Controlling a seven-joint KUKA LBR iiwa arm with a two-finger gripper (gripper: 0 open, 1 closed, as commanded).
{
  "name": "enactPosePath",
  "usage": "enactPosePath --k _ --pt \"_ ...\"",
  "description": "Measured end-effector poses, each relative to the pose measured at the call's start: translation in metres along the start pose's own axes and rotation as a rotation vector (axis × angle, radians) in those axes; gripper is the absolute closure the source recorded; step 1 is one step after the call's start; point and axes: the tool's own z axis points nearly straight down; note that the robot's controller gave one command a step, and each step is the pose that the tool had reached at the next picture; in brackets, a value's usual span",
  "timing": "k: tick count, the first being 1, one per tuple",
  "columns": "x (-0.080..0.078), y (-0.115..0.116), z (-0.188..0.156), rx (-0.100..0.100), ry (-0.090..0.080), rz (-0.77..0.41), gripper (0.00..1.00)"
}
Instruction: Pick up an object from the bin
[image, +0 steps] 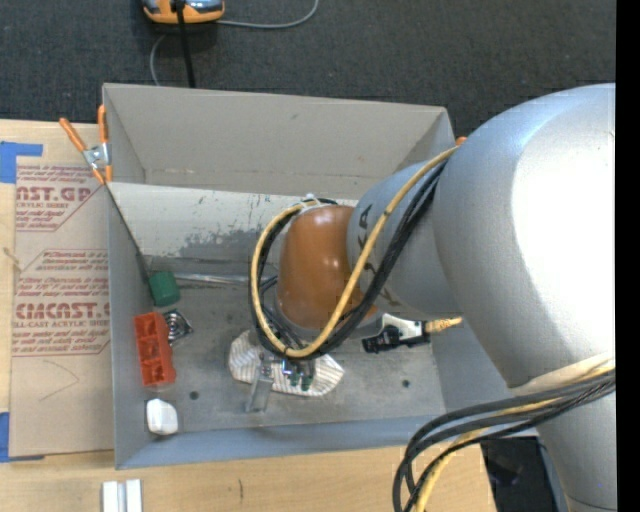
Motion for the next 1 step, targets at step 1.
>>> enactPosePath --k 1 --pt "-0.0155 0.0045 0.0022 -0.001 -0.001 -0.033 1.0"
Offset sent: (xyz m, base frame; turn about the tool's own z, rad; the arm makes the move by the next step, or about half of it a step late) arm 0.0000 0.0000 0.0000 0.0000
